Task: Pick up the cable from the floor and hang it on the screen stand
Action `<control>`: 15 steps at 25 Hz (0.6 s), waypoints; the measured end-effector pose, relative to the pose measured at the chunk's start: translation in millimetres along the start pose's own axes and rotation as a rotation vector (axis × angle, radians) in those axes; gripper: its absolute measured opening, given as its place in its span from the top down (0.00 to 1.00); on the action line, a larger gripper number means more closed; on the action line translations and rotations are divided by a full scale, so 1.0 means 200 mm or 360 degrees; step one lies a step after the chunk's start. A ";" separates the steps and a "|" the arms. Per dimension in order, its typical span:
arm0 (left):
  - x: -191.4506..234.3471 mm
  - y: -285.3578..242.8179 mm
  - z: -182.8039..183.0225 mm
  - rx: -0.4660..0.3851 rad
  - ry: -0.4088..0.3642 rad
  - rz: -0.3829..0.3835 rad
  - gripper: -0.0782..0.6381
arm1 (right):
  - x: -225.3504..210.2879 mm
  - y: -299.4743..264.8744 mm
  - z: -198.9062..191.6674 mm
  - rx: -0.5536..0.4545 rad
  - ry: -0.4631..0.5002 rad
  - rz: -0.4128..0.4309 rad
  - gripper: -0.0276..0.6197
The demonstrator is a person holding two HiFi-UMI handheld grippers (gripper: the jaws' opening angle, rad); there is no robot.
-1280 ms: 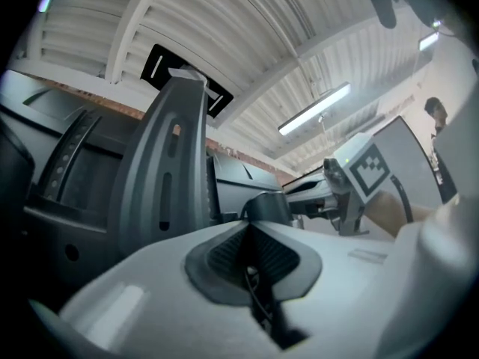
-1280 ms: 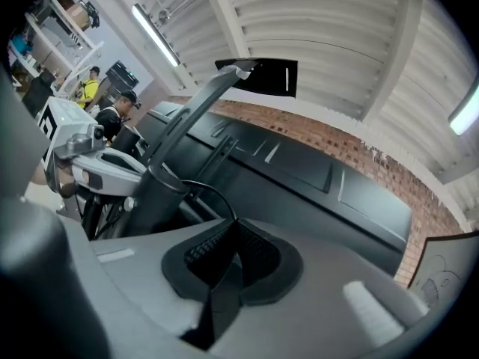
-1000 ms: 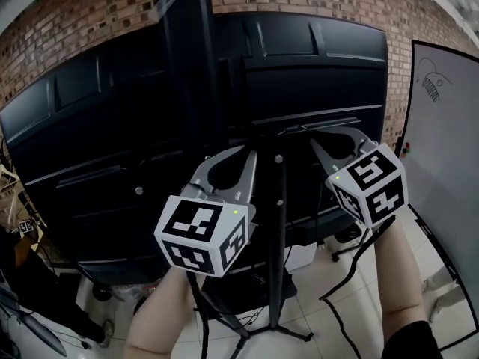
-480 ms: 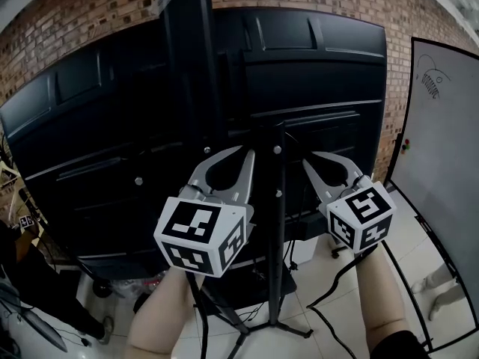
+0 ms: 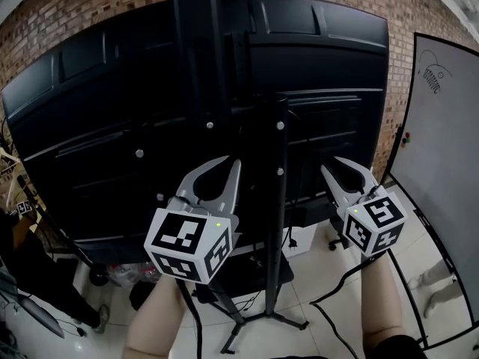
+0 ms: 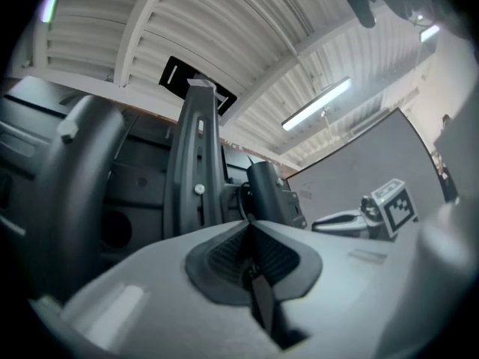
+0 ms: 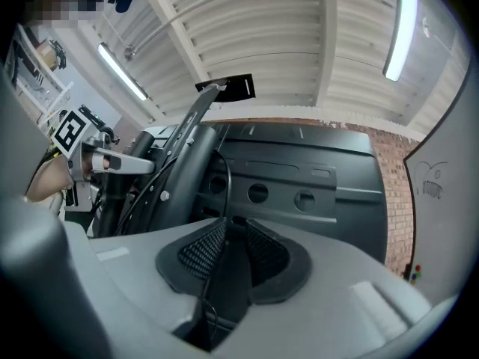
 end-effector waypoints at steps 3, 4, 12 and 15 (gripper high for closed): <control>0.00 0.10 -0.09 0.0026 0.0019 0.0053 0.88 | 0.03 0.08 -0.04 -0.0015 -0.0005 -0.0012 0.83; -0.01 0.13 -0.12 0.0037 0.0032 0.0069 0.88 | 0.05 0.10 -0.06 -0.0021 -0.0011 -0.0006 0.83; -0.07 0.37 -0.37 0.0118 0.0055 0.0191 0.88 | 0.30 0.26 -0.22 -0.0133 -0.0109 0.0125 0.85; -0.10 0.46 -0.42 0.0126 0.0036 0.0223 0.88 | 0.42 0.31 -0.27 -0.0215 -0.0095 0.0165 0.88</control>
Point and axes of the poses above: the fingertips, and each gripper's own axes: y backward along the fingers, x to its left, z out of its top, the point moved 6 cm from there along y, backward along the fingers, and after that the axes turned 3 degrees about -y, right-handed, at the moved point
